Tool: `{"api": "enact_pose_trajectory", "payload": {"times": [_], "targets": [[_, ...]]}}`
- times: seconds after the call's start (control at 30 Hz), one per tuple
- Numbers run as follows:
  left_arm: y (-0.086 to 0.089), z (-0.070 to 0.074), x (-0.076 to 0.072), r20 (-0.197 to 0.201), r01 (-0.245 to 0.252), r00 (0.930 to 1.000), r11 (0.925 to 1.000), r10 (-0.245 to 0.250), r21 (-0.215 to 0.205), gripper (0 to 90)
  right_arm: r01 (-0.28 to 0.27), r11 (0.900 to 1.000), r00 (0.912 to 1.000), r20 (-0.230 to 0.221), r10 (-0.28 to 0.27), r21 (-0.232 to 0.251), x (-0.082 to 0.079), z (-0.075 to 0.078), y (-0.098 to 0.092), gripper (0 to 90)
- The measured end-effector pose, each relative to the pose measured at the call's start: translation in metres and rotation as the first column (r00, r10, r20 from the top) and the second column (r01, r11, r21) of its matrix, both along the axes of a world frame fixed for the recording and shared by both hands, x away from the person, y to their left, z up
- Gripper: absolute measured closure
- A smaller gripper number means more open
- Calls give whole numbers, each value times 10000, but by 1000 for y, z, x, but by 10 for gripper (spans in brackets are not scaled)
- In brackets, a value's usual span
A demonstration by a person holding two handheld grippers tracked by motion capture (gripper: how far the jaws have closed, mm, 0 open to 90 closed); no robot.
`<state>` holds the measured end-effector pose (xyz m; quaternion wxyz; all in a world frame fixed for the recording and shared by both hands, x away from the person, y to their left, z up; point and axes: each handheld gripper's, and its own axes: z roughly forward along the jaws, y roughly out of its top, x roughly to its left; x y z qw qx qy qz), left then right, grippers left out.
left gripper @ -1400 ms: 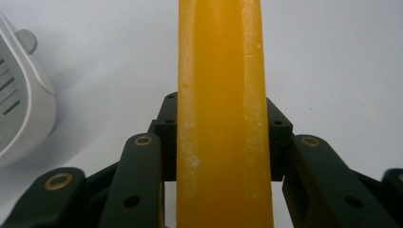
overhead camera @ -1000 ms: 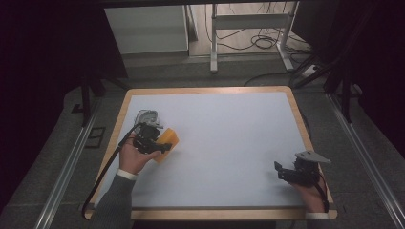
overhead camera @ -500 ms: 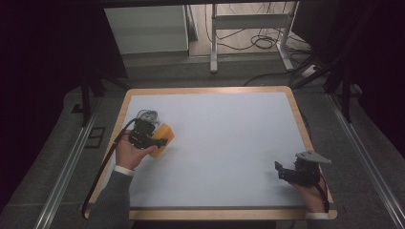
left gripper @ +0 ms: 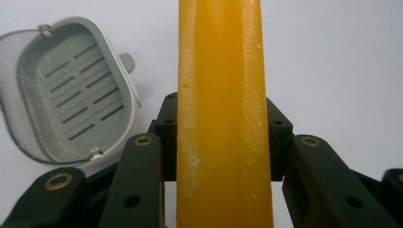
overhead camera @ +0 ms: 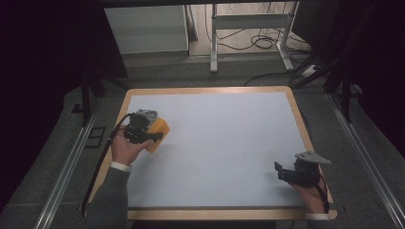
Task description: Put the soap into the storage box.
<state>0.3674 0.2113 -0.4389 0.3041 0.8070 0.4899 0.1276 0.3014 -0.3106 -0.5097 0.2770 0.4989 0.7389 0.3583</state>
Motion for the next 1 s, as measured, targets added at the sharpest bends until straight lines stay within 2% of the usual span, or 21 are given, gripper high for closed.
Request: {"api": "enact_pose_trajectory", "payload": {"times": [0.27, 0.6, 0.73, 0.8, 1.0], "targets": [[5, 9, 8, 118, -192, 9997, 9997, 194, -142, 609, -31, 10000, 10000, 69, 31, -2, -2, 2, 2, 96], [10, 9, 21, 1, -498, 9988, 9985, 498, -216, 609, -75, 9999, 10000, 19, 75, 83, 0, 1, 2, 95], [11, 10, 24, 21, -540, 9985, 9982, 540, -249, 609, -83, 9999, 10000, -12, 83, 119, 1, 1, 1, 95], [14, 12, 27, 197, -642, 9977, 9972, 649, -372, 608, -60, 9999, 10000, 10, 59, 117, 2, 1, 2, 96], [22, 13, 31, 135, -798, 9967, 9961, 804, -375, 608, -150, 9998, 9999, 21, 149, 139, 4, 2, 4, 95]]}}
